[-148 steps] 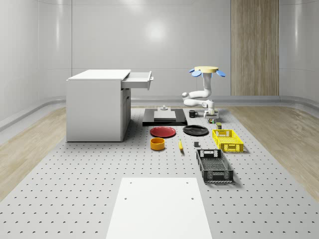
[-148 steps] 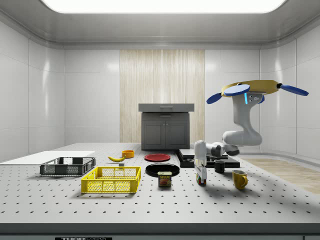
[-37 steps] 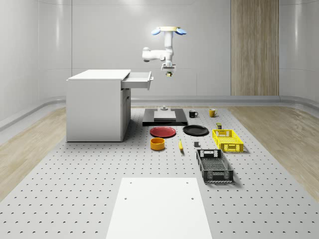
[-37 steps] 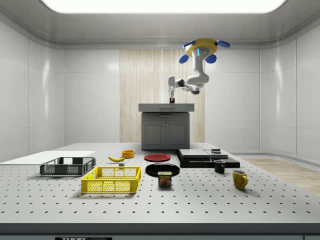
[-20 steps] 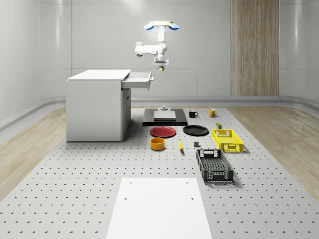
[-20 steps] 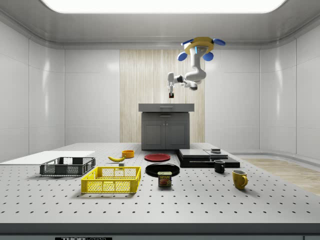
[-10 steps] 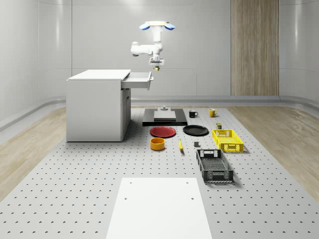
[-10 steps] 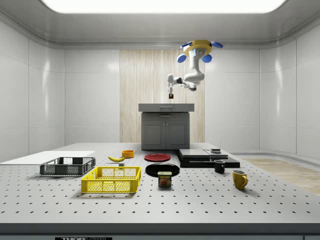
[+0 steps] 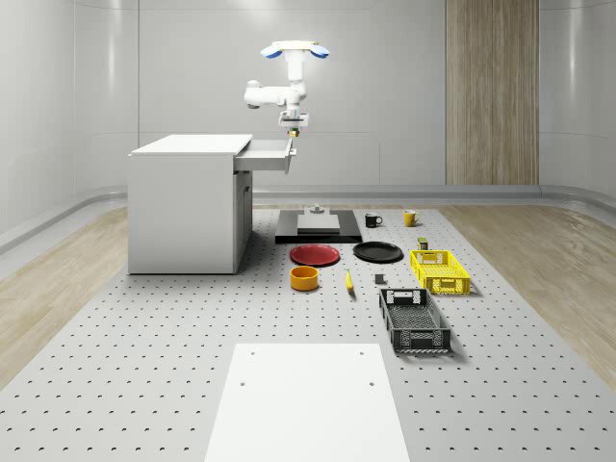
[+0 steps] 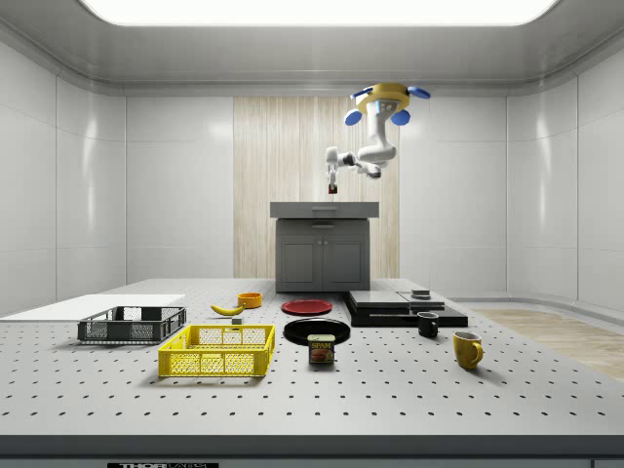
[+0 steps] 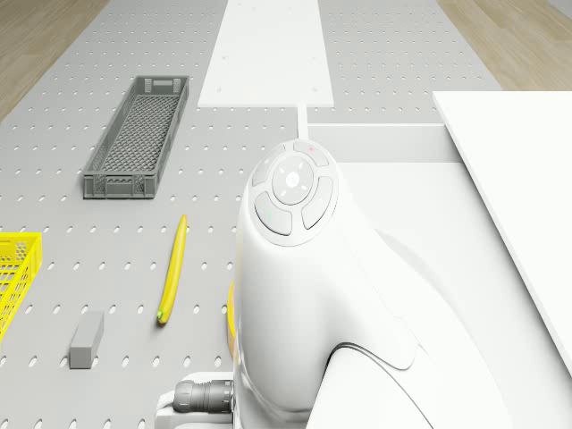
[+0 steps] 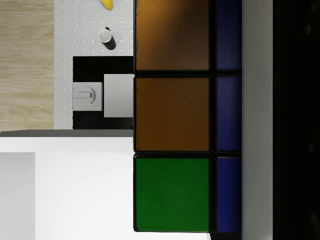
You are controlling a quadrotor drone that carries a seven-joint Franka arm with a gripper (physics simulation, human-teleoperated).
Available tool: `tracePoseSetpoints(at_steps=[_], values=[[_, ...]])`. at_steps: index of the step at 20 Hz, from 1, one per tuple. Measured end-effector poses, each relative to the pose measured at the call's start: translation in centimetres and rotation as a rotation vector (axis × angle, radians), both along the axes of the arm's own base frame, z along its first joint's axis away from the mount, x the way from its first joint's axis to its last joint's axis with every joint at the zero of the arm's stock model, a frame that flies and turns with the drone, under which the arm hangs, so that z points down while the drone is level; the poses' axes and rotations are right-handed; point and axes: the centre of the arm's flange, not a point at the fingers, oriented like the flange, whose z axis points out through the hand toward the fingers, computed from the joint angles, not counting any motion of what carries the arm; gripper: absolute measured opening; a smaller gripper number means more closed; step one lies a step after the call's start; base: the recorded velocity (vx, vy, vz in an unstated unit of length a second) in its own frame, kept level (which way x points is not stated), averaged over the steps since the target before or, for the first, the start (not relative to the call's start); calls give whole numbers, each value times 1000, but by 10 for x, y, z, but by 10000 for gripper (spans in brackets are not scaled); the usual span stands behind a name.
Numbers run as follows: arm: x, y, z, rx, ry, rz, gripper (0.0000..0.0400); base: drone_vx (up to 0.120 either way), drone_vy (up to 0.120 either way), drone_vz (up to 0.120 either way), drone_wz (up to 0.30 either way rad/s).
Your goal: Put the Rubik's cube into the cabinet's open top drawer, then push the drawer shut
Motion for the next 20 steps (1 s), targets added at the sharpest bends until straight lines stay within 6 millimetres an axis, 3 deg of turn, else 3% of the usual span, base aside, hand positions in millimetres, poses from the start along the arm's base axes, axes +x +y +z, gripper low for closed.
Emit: tracePoseSetpoints(at_steps=[20], values=[[0, 0, 0, 0, 0, 0, 325, 0, -120, 0, 0]])
